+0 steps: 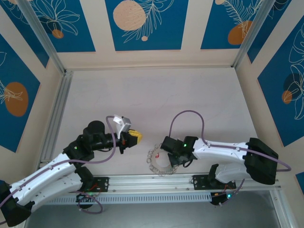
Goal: Put the keys on the keyring
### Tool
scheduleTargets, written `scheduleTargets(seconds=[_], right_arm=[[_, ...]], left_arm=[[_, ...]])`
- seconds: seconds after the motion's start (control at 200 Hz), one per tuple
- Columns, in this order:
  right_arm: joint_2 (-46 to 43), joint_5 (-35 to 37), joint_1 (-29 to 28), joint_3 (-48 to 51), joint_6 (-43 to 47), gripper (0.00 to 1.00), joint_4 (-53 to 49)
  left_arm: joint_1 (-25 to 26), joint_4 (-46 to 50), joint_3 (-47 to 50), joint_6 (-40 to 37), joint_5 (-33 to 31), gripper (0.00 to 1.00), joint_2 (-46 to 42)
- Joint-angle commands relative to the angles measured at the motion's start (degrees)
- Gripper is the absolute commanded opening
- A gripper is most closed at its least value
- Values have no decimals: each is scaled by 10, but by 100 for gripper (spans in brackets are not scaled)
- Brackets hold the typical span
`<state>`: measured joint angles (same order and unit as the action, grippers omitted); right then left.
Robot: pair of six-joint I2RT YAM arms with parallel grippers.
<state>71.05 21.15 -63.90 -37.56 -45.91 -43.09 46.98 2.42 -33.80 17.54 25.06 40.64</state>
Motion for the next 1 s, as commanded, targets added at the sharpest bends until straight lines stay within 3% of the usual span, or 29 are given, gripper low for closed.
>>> scheduleTargets(seconds=[0.0,0.095,0.265,0.345,0.58,0.615,0.67,0.855,0.995], right_arm=[[-65,48,-16,-43,69,0,9],[-122,48,-5,-62,132,0,31],[-169,-63,63,-103,208,0,66],[-163,-90,89,-133,216,0,56],[-124,-113,117,-187,202,0,49],[-121,-112,117,-191,202,0,50],[-117,-115,119,-195,202,0,54],[-114,-148,117,-209,225,0,74],[-123,-178,100,-222,261,0,99]], left_arm=[[-7,17,-17,1,8,1,-8],[-7,36,-29,-7,6,1,-5],[-5,70,-39,-32,-8,4,9],[2,72,-38,-40,-23,10,18],[91,43,-16,-92,-119,58,27],[103,37,-11,-99,-131,78,33],[118,27,-6,-109,-151,84,45],[134,1,-8,-134,-189,84,68],[133,20,-29,-152,-173,58,53]])
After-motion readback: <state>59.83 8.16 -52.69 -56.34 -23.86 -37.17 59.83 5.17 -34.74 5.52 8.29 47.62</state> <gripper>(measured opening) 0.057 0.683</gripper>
